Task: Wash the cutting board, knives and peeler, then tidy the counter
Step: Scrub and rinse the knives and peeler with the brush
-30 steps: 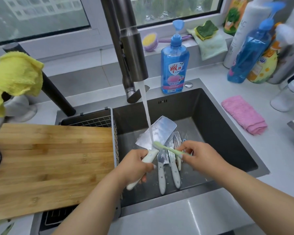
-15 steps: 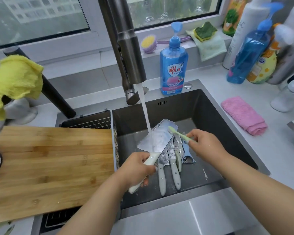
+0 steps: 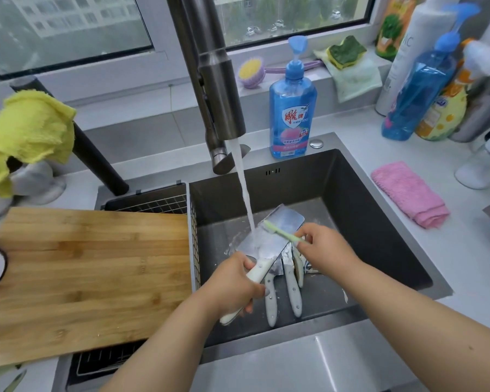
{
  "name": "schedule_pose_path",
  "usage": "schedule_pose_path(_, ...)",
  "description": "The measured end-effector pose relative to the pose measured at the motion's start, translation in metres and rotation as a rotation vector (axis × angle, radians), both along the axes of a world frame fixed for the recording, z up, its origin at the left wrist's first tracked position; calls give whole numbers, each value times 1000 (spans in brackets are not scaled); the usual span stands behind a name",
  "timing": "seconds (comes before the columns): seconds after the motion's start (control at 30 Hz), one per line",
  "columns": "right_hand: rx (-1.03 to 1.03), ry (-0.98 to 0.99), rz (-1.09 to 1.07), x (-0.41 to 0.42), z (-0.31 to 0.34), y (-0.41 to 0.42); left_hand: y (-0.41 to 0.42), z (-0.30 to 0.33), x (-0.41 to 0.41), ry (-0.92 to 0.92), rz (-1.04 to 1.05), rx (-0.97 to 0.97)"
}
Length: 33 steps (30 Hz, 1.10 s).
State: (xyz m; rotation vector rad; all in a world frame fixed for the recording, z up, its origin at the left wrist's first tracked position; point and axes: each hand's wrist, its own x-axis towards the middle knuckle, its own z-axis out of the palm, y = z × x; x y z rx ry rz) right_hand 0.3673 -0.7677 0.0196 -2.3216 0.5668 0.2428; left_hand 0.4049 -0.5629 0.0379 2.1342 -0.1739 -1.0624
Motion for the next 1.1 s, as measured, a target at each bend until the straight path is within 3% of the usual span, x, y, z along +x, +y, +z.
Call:
schedule_pose_path(0.1,-48,20,-14,1,2,-6,1,1,-1,-27,-18,19)
schedule_pose_path(0.3,72,13,159,-11,9,22,-1,2,-1,-94,-44,73)
schedule_pose_path(0.53,-107,4,7,7,5,-8,0,7,-2,-187,-93,122)
schedule_pose_path(0.73,34,-5,116,-10,6,17,5,10,-1,-227,-57,131)
schedule_pose_path(1.1,-191,-5,-152,12,-7,-30,24,18,0,-75,119,-46)
